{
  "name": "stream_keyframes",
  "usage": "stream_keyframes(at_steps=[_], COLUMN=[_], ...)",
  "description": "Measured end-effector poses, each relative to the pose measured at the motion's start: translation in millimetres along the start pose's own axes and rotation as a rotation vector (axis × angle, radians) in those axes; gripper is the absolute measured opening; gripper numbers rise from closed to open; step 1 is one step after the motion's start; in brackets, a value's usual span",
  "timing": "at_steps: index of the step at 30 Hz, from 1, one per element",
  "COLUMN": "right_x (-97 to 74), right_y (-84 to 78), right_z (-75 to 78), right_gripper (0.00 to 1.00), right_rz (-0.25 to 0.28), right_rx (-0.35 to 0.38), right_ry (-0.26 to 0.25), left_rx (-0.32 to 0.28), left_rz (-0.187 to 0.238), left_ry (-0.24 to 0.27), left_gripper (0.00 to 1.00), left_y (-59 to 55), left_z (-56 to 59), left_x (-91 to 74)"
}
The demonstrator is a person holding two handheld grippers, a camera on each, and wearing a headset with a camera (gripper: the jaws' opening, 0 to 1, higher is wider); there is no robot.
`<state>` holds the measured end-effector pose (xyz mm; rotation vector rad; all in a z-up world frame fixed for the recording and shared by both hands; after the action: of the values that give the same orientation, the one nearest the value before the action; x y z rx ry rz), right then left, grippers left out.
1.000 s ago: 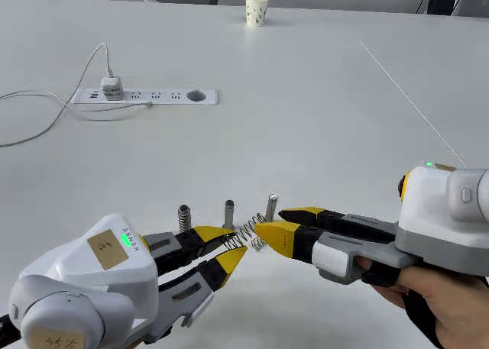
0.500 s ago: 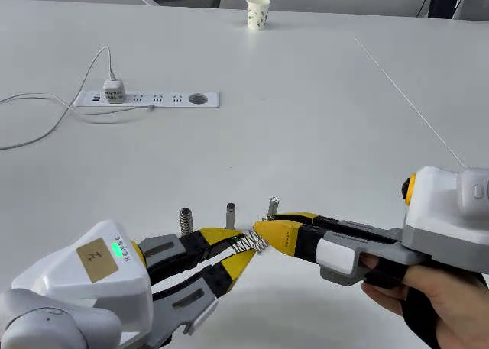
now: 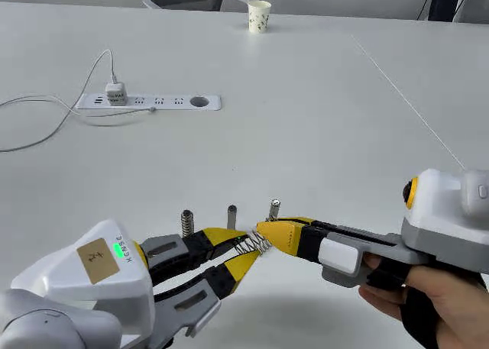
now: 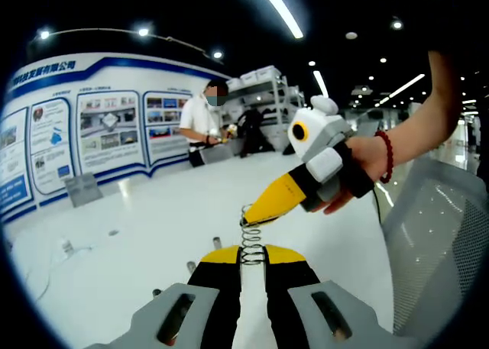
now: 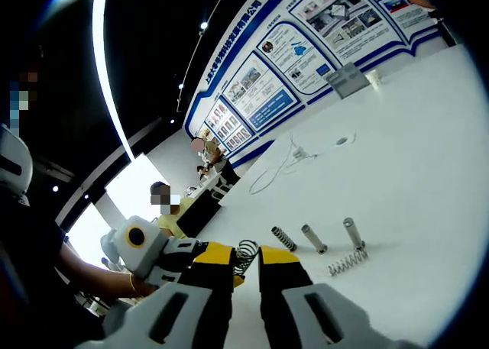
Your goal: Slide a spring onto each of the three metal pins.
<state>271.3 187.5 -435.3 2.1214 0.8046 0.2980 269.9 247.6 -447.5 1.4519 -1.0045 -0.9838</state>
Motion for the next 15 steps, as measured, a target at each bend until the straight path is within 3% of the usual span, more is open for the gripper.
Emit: stream_keyframes(at_steps=[15], right_x=[1.0], right_y=[-2.6], right_z=[0.5], right_gripper=[0.12], right_rz=[-0.008], right_rx=[-0.054], right_ry=[0.005], left_rx=[-0.031], left_rz=[-0.041], left_ry=[0.011], left_gripper=[0.11], left_y=[-5.6], left_z=[0.5], left_x=[0.5])
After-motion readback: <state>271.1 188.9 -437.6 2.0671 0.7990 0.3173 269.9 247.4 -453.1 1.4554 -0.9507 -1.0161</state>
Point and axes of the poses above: the centre of the closed fingertips' face, and the gripper's own axes: x roughly forward along the fingers, z roughly to its right, y roughly out of its top, the point moved 3 cm from there along -x, roughly backward along the fingers, and after that the axes turned 8 degrees about z, right-handed, at the moved point
